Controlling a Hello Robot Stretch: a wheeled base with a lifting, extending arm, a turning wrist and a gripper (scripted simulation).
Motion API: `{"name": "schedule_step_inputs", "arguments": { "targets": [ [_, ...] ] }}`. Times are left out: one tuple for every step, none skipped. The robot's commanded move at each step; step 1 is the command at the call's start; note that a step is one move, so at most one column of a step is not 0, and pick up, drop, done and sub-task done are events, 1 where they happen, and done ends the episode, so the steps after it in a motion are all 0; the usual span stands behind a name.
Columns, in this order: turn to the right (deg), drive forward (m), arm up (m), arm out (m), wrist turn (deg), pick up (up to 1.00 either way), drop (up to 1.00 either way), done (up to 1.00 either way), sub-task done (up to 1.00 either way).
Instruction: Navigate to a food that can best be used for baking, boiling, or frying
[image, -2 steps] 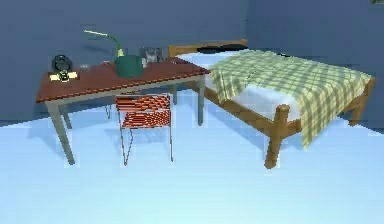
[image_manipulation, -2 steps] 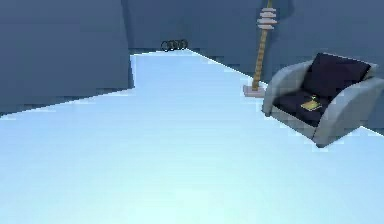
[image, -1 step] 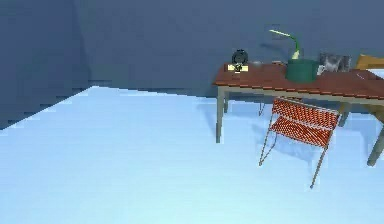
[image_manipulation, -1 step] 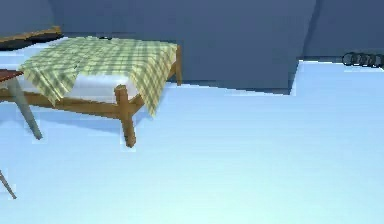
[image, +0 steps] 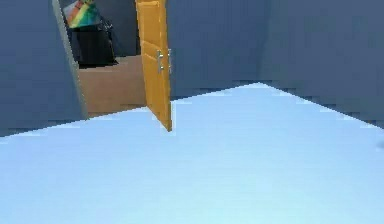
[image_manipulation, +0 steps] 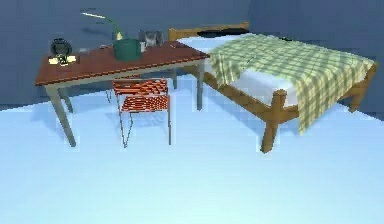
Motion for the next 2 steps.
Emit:
{"name": "schedule_step_inputs", "arguments": {
  "targets": [
    [-18.0,0.0,0.0,0.0,0.0,0.0,0.0,0.0,0.0],
    [0.0,1.0,0.0,0.0,0.0,0.0,0.0,0.0,0.0]
  ]
}}
